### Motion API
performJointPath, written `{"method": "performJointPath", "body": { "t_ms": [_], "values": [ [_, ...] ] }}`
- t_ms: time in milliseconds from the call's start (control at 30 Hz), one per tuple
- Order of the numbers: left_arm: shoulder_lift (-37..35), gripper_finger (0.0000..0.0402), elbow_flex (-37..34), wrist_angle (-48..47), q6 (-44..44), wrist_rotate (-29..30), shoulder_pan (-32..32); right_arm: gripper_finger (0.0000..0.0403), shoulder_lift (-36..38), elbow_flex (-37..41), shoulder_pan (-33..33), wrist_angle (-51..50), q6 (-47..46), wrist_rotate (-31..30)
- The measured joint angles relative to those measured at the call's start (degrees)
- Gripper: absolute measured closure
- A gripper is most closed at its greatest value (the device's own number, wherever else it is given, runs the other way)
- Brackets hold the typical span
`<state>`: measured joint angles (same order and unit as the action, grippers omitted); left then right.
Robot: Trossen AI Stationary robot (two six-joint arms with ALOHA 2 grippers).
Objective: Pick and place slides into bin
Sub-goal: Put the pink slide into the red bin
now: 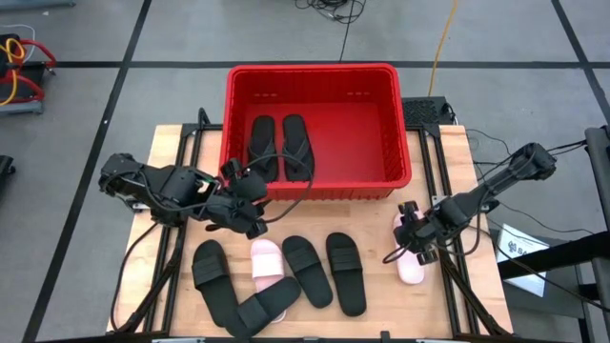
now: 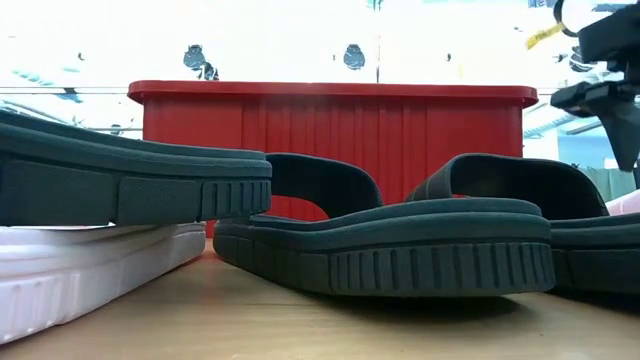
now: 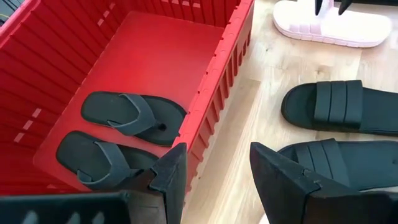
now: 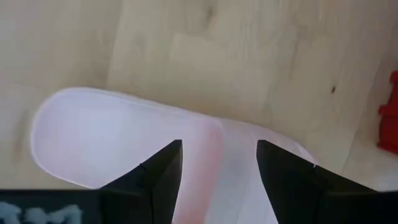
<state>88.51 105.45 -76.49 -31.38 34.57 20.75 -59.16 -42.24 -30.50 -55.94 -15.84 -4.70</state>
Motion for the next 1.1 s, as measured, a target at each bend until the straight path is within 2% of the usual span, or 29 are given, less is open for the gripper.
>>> {"method": "performJointPath", "body": {
  "t_ms": [267, 433, 767, 933, 1100],
  "values": [
    [0.0, 0.0231, 0.0, 0.0, 0.0, 0.0, 0.0, 0.0206, 0.0, 3.2, 0.0, 0.0, -2.6, -4.4],
    [0.0, 0.0231, 0.0, 0.0, 0.1, 0.0, 0.0, 0.0206, -0.1, 5.2, 0.0, 0.0, -3.9, -4.4],
    [0.0, 0.0231, 0.0, 0.0, 0.1, -0.1, 0.0, 0.0212, -2.3, 7.0, 0.0, 0.2, -10.8, -8.7],
    [0.0, 0.0231, 0.0, 0.0, 0.1, -0.2, 0.0, 0.0257, -2.9, 7.0, 0.0, 0.1, -13.9, -10.3],
    [0.0, 0.0231, 0.0, 0.0, 0.1, -0.3, 0.0, 0.0345, -2.9, 7.1, 0.0, -0.2, -18.1, -10.5]
  ]
}}
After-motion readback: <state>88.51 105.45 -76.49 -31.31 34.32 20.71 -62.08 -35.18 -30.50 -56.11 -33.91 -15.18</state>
